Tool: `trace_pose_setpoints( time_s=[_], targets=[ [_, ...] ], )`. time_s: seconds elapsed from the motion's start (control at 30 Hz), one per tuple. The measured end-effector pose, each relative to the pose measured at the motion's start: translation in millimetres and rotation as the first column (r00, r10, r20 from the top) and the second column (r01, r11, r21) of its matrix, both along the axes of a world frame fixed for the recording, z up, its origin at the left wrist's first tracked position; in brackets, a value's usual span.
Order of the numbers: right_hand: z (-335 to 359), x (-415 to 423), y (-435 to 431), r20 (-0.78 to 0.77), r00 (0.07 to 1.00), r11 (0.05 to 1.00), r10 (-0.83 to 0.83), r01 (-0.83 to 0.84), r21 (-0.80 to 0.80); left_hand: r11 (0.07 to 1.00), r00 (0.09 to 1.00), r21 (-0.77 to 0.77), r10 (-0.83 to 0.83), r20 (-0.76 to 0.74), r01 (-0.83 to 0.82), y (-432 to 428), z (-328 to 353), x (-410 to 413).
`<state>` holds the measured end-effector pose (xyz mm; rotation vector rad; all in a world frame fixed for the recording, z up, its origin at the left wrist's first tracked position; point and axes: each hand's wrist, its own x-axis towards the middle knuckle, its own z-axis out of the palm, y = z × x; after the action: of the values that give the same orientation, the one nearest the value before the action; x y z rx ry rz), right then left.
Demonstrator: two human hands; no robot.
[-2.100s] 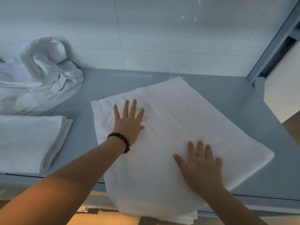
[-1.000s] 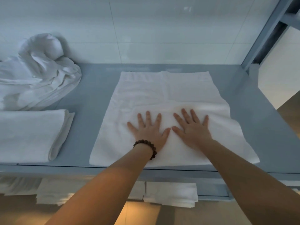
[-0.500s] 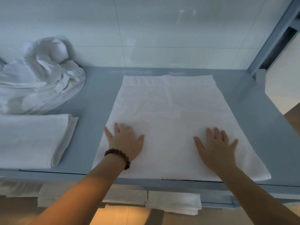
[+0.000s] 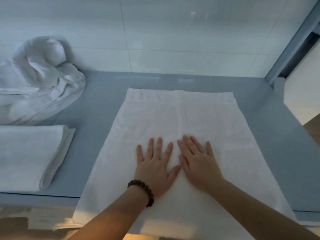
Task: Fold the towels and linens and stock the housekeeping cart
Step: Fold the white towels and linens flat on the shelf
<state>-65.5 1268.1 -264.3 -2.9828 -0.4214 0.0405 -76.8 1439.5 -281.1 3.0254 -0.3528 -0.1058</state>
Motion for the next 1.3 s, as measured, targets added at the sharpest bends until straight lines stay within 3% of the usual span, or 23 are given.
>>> trace_pose_setpoints(
  time_s=[0.07,0.13,0.2,0.27,0.3,0.33,0.4,0.47,0.5,0.53,0.6,0.67,0.7,0.73,0.8,0.87,0.9,0.97,1.0,1.07,1.17,1.23,1.3],
  targets=[
    [4.6,22.3,-7.5,-0.021,0.977,0.977,0.211,-0.212,-0.036,1.000,1.000,0.008,-0.001,0.006,0.001,1.0,2.0,-3.6],
    [4.3,61.5,-28.2,-0.046,0.975,0.969,0.216,-0.220,-0.112,1.000,1.000,0.005,0.010,0.004,-0.010,0.2,4.7,-3.8],
    [10.3,103.9,-62.2,-0.110,0.994,0.981,-0.029,0.007,-0.194,1.000,1.000,-0.006,0.018,-0.009,-0.018,-1.0,5.8,-4.5],
    [21.3,132.1,-90.9,-0.150,0.937,0.935,-0.317,0.282,-0.216,0.999,0.999,-0.018,0.033,-0.001,-0.033,-1.1,7.8,-2.1],
    [24.9,137.7,-94.0,-0.138,0.920,0.918,-0.367,0.334,-0.215,0.998,0.998,-0.031,0.051,0.021,-0.050,-0.4,9.9,3.7],
    [24.6,138.7,-86.6,-0.101,0.943,0.934,-0.318,0.293,-0.205,0.997,0.996,-0.043,0.072,0.045,-0.070,1.1,12.3,12.4],
    [18.9,130.1,-49.2,-0.059,0.998,0.993,0.025,-0.031,-0.112,0.993,0.991,-0.045,0.116,0.060,-0.113,6.8,16.3,33.8],
    [11.2,116.4,-14.1,-0.096,0.939,0.941,0.331,-0.336,-0.043,0.988,0.988,-0.011,0.153,0.031,-0.153,12.6,13.8,49.0],
    [7.4,120.7,-9.6,-0.113,0.919,0.921,0.377,-0.386,-0.063,0.987,0.987,-0.001,0.161,0.024,-0.161,14.6,10.3,51.9],
    [6.7,134.7,-13.8,-0.113,0.931,0.930,0.346,-0.357,-0.089,0.987,0.986,0.001,0.162,0.027,-0.162,16.0,6.5,52.5],
    [11.7,173.4,-34.8,-0.101,0.991,0.981,0.085,-0.101,-0.165,0.988,0.987,0.001,0.153,0.042,-0.153,17.8,1.7,51.2],
    [22.5,204.6,-54.5,-0.115,0.958,0.947,-0.263,0.234,-0.219,0.989,0.988,0.002,0.149,0.051,-0.149,18.7,-0.2,51.1],
    [23.8,212.6,-52.2,-0.114,0.938,0.929,-0.326,0.295,-0.224,0.988,0.987,0.003,0.151,0.053,-0.151,19.1,-0.8,52.1],
    [21.2,214.5,-41.1,-0.104,0.955,0.944,-0.278,0.252,-0.211,0.988,0.986,0.002,0.156,0.051,-0.156,19.4,-2.1,52.4],
    [7.4,205.8,-8.9,-0.109,0.994,0.989,0.025,-0.040,-0.140,0.986,0.984,-0.004,0.167,0.057,-0.168,19.1,-4.0,54.2],
    [-0.5,199.0,7.3,-0.120,0.971,0.968,0.206,-0.220,-0.117,0.986,0.984,0.003,0.167,0.061,-0.168,19.6,-1.6,57.5],
    [3.9,206.9,5.3,-0.114,0.981,0.975,0.160,-0.175,-0.138,0.986,0.985,0.002,0.164,0.061,-0.164,19.4,0.3,59.8],
    [19.6,225.4,2.3,-0.129,0.982,0.978,-0.136,0.113,-0.174,0.989,0.988,0.000,0.149,0.046,-0.149,18.1,3.7,59.4],
    [26.6,228.2,9.1,-0.130,0.976,0.971,-0.177,0.152,-0.182,0.989,0.988,-0.005,0.147,0.042,-0.147,17.9,4.1,57.6],
    [26.4,219.4,44.1,-0.084,0.995,0.991,0.060,-0.069,-0.116,0.989,0.988,-0.011,0.149,0.038,-0.149,17.6,3.3,52.1],
    [13.4,187.4,115.7,-0.120,0.836,0.844,0.535,-0.534,0.047,0.988,0.988,-0.003,0.153,0.012,-0.153,17.0,1.6,42.3],
    [7.3,192.5,137.0,-0.121,0.789,0.794,0.602,-0.608,-0.016,0.990,0.989,0.001,0.143,-0.019,-0.143,14.9,0.4,37.3],
    [6.6,221.1,145.1,-0.073,0.895,0.888,0.441,-0.447,-0.113,0.990,0.990,-0.014,0.137,-0.027,-0.138,14.7,0.9,35.8]
  ],
)
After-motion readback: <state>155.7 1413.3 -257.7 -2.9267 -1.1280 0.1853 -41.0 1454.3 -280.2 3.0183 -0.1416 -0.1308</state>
